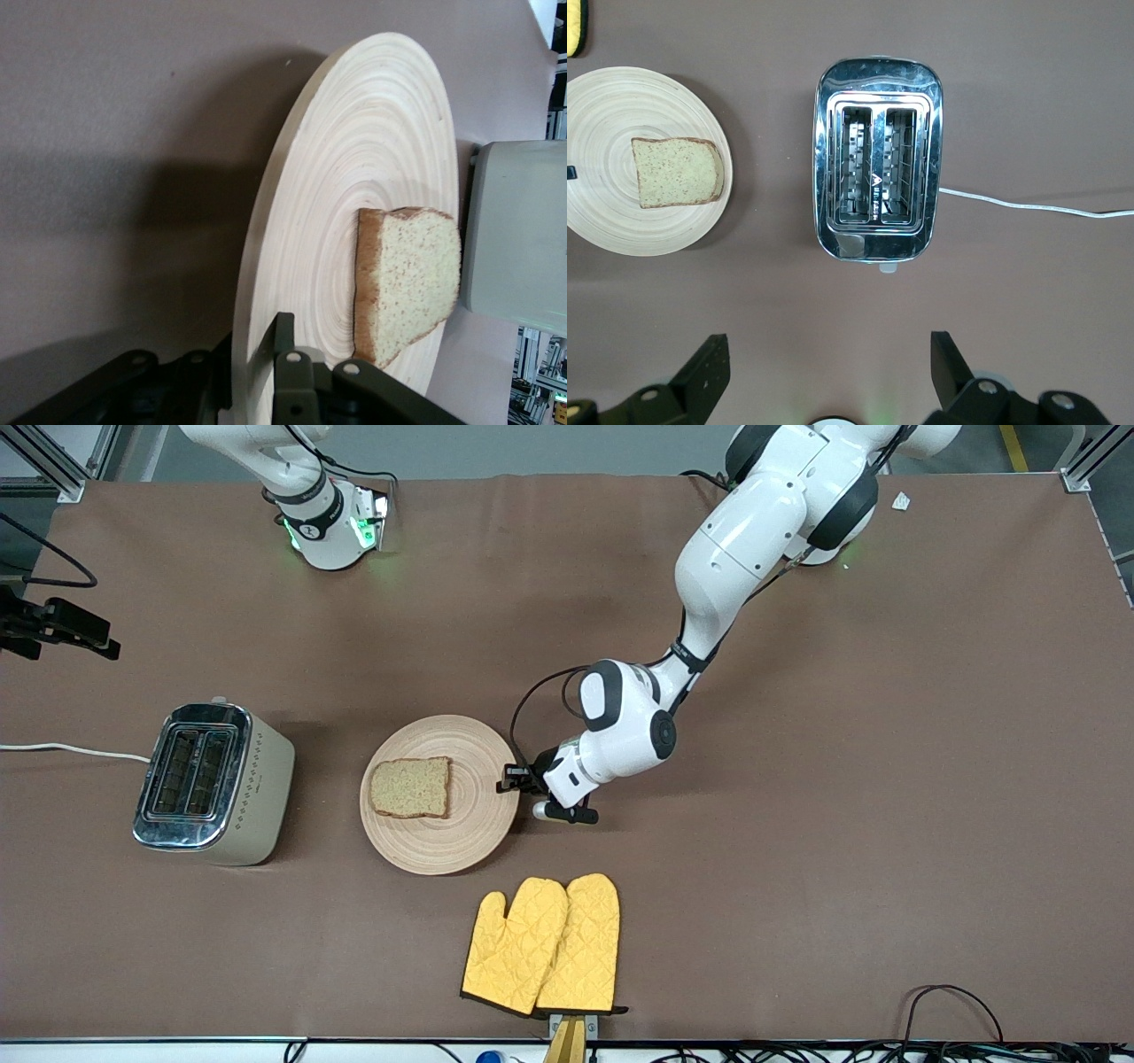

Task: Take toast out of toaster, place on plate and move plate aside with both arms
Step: 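Slide the plate with the toast away from the toaster with the left gripper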

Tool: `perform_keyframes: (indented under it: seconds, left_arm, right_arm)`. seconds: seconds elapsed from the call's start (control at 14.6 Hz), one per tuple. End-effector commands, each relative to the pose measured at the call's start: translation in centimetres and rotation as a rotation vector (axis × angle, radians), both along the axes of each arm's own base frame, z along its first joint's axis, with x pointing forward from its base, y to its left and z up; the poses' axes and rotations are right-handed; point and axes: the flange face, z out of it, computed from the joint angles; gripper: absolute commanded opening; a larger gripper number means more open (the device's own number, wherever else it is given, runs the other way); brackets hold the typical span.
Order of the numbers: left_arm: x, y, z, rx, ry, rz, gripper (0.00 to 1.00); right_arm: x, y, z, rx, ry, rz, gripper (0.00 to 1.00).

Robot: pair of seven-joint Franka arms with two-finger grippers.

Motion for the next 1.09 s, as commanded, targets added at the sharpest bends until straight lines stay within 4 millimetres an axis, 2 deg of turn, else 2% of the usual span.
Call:
perform_keyframes:
  seconds: [0.0, 0.21, 0.34, 0.62, 0.75, 1.03]
  left_arm:
    - [3.0, 3.5, 3.3, -0.041, -0.044, -0.008, 0.00]
    - [5.6, 11.0, 5.4, -0.098, -0.001, -0.080, 0.00]
    - [7.1, 16.9, 5.3, -0.153, 0.008, -0.127, 0.00]
    - [9.7, 30.5, 4.1, -0.289, 0.010, -0.189, 0.00]
    - [10.5, 38.8, 3.5, -0.272, -0.004, -0.219, 0.00]
    - [10.5, 52.0, 3.3, -0.198, -0.009, -0.256, 0.00]
  right_arm:
    - [-0.2, -0.2, 0.1, 0.012, 0.004, 0.006, 1.00]
    - [-0.1, 0.1, 0.1, 0.012, 0.001, 0.012, 1.00]
    - [-0.1, 0.5, 0.3, 0.012, -0.002, 0.014, 1.00]
    - [-0.2, 0.4, 0.2, 0.012, 0.002, 0.012, 1.00]
    - [-0.2, 0.5, 0.3, 0.012, 0.001, 0.015, 1.00]
    - [-0.2, 0.5, 0.2, 0.012, 0.004, 0.015, 1.00]
